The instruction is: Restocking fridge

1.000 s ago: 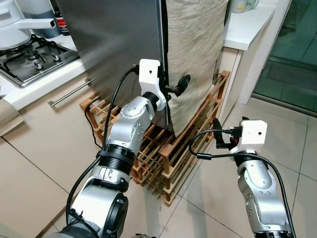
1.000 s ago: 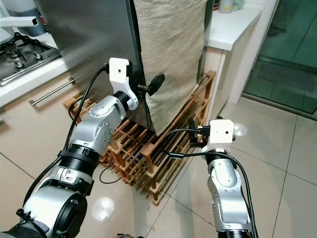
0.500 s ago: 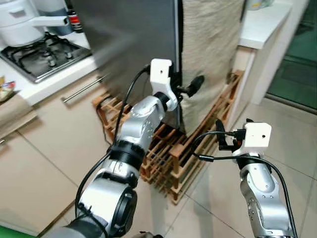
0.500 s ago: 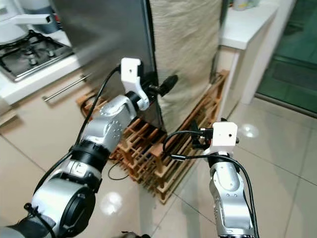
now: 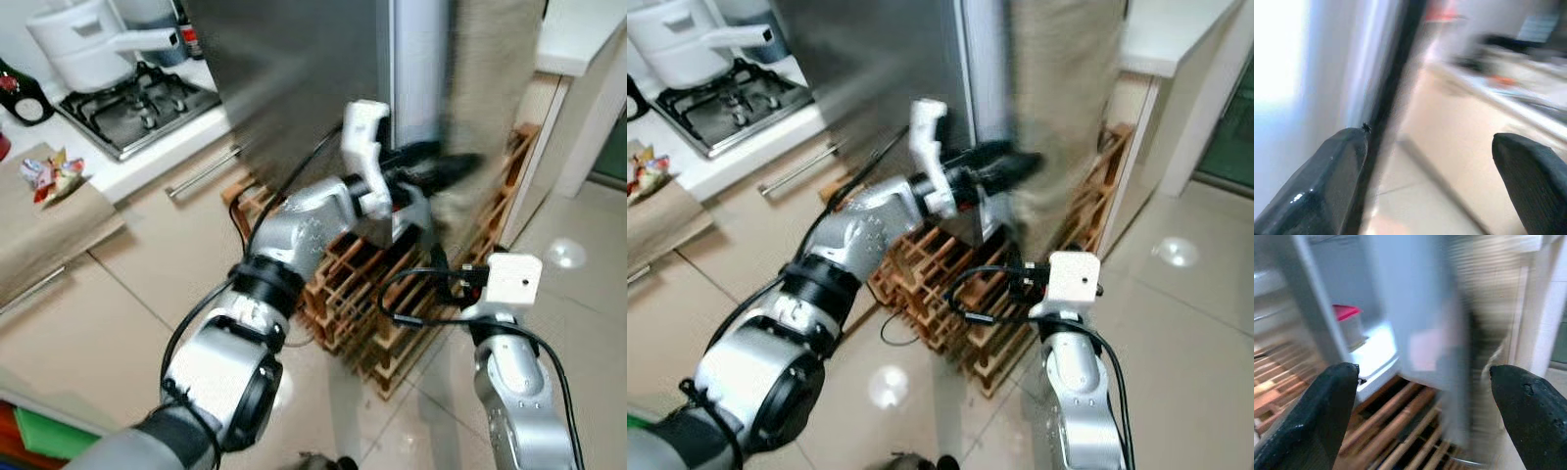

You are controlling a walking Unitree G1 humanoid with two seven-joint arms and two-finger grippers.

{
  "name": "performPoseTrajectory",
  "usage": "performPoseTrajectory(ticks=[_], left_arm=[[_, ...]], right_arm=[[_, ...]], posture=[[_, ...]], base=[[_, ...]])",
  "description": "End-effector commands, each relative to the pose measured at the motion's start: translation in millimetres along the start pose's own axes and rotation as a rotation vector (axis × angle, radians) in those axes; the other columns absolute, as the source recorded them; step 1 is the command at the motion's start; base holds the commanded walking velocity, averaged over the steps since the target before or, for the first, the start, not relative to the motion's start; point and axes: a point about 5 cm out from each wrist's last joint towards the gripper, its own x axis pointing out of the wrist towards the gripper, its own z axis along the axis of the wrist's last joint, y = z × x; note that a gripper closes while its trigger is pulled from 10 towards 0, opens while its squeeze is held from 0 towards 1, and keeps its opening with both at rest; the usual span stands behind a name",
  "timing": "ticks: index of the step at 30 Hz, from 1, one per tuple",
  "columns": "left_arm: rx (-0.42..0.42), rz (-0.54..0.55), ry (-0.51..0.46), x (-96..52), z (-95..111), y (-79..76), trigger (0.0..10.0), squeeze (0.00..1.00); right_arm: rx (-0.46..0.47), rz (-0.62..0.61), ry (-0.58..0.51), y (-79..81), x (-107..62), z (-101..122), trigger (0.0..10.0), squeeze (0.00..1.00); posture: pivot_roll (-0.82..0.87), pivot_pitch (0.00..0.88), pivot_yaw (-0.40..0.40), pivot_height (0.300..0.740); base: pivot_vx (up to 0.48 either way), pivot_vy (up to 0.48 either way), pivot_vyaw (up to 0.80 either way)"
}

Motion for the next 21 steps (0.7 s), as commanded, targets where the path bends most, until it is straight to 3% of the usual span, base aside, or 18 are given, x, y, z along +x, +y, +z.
performPoseTrajectory(ticks=[1, 6, 9, 10, 11, 12, 13, 15, 16, 20, 21], left_arm=[[-0.238, -0.393, -0.183, 85.8, -13.8, -88.0, 10.0, 0.00], [-0.155, -0.339, -0.199, 70.8, 0.2, -74.1, 10.0, 0.00], [0.004, -0.103, -0.173, 25.4, 7.0, -35.8, 10.0, 0.00], [0.004, -0.103, -0.173, 25.4, 7.0, -35.8, 10.0, 0.00], [0.033, -0.043, -0.164, 13.5, 8.2, -28.6, 10.0, 0.00], [0.066, 0.072, -0.156, -9.3, 10.7, -15.5, 10.0, 0.00], [0.103, 0.255, -0.165, -41.0, 14.3, 2.0, 10.0, 0.00], [0.158, 0.542, -0.188, -90.0, 19.3, 22.2, 10.0, 0.00], [0.158, 0.542, -0.188, -90.0, 19.3, 22.2, 10.0, 0.00], [0.240, 0.937, -0.232, -159.0, 16.5, 32.4, 10.0, 0.00], [0.240, 0.937, -0.232, -159.0, 16.5, 32.4, 10.0, 0.00]], right_arm=[[-0.007, -0.007, -0.001, -2.0, -0.7, 1.9, 10.0, 0.00], [-0.020, 0.025, 0.003, -0.7, 3.6, 2.3, 10.0, 0.00], [-0.018, 0.040, 0.001, 2.4, 7.1, 3.2, 10.0, 0.00], [-0.018, 0.040, 0.001, 2.4, 7.1, 3.2, 10.0, 0.00], [-0.017, 0.041, 0.002, 2.3, 7.4, 2.9, 10.0, 0.00], [-0.016, 0.045, 0.004, 2.7, 8.8, 2.5, 10.0, 0.00], [-0.014, 0.058, 0.006, 4.1, 11.7, 2.3, 10.0, 0.00], [-0.015, 0.083, 0.007, 6.5, 16.8, 2.8, 10.0, 0.00], [-0.015, 0.083, 0.007, 6.5, 16.8, 2.8, 10.0, 0.00], [-0.014, 0.119, 0.006, 10.7, 28.8, 6.4, 10.0, 0.00], [-0.014, 0.119, 0.006, 10.7, 28.8, 6.4, 10.0, 0.00]], posture=[[-0.32, 0.000, 0.241, 0.740], [-0.30, 0.000, 0.210, 0.740], [-0.27, 0.000, 0.189, 0.740], [-0.27, 0.000, 0.189, 0.740], [-0.25, 0.000, 0.177, 0.740], [-0.22, 0.000, 0.161, 0.740], [-0.20, 0.000, 0.147, 0.740], [-0.18, 0.000, 0.131, 0.740], [-0.18, 0.000, 0.131, 0.740], [-0.12, 0.000, 0.087, 0.740], [-0.12, 0.000, 0.087, 0.740]], base=[[0.000, 0.000, 0.00], [0.000, 0.000, 0.00], [0.000, 0.000, 0.00], [0.000, 0.000, 0.00], [0.000, 0.000, 0.00], [0.000, 0.000, 0.00], [0.000, 0.000, 0.00], [0.000, 0.000, 0.00], [0.000, 0.000, 0.00], [0.000, 0.000, 0.16], [0.000, 0.000, 0.64]])
